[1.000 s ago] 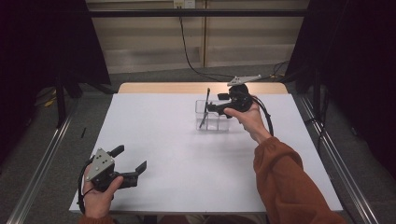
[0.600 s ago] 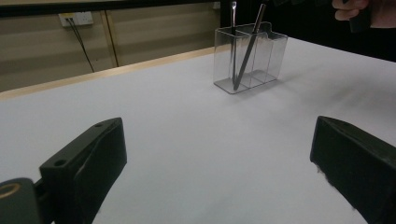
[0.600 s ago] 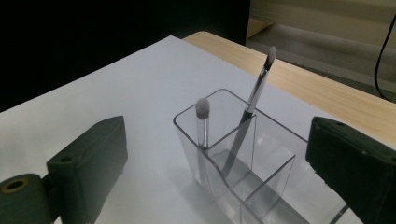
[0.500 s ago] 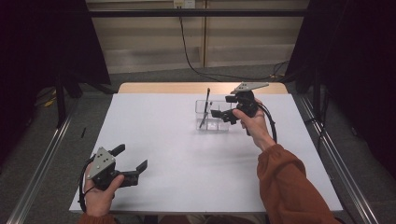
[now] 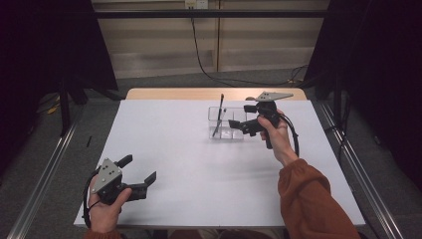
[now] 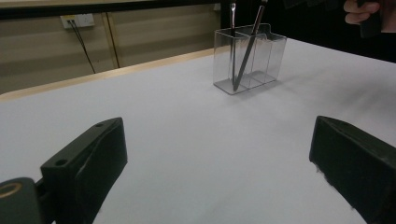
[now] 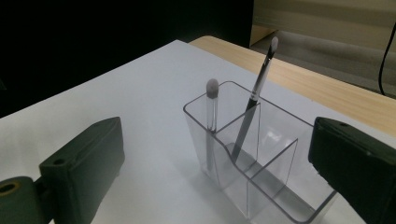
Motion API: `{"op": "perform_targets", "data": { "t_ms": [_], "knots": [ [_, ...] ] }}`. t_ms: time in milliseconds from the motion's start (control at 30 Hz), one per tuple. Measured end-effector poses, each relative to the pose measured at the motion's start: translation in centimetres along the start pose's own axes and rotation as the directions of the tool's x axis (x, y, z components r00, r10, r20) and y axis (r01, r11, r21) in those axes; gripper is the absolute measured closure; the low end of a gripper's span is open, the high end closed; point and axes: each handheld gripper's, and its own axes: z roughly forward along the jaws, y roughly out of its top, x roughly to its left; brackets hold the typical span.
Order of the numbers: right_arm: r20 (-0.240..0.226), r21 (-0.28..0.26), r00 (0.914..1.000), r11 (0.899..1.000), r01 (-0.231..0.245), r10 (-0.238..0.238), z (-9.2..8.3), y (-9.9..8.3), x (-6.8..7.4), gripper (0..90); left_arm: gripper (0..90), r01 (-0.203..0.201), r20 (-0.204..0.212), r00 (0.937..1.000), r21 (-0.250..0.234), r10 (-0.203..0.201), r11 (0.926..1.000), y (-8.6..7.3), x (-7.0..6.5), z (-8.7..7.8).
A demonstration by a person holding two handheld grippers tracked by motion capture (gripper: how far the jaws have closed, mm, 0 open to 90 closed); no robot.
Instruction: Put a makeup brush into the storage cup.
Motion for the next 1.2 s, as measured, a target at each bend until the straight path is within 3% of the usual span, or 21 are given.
{"op": "perform_targets", "data": {
  "t_ms": [133, 533, 633, 900, 1200],
  "knots": [
    [0.045, -0.022, 0.9988, 1.0, 0.018, -0.017, -0.7, -0.7, 0.4, 2.8, 4.0, 0.009, 0.0, 1.0, -0.006, -0.009, 0.9999, -0.1, 0.0, -0.2],
    [0.068, -0.043, 0.9977, 0.999, 0.006, -0.003, -2.8, -2.4, 0.6, 2.6, 3.3, 0.02, -0.006, 0.9998, -0.004, -0.02, 0.9998, -0.1, 0.1, -0.4],
    [0.103, -0.039, 0.9947, 0.999, 0.007, -0.003, -3.2, -2.8, 0.7, 2.6, 3.2, 0.024, -0.012, 0.9996, -0.005, -0.024, 0.9997, -0.1, 0.1, -0.5],
    [0.106, -0.082, 0.9941, 0.996, 0.033, -0.024, -4.3, -3.5, 1.6, 2.6, 3.2, 0.049, -0.029, 0.9984, -0.016, -0.049, 0.9987, -0.2, 0.2, -0.4],
    [0.112, -0.084, 0.9937, 0.996, 0.015, -0.005, -5.9, -4.9, 1.9, 2.4, 3.1, 0.032, -0.016, 0.9994, -0.008, -0.032, 0.9995, -0.1, 0.2, -0.4]
  ]
}}
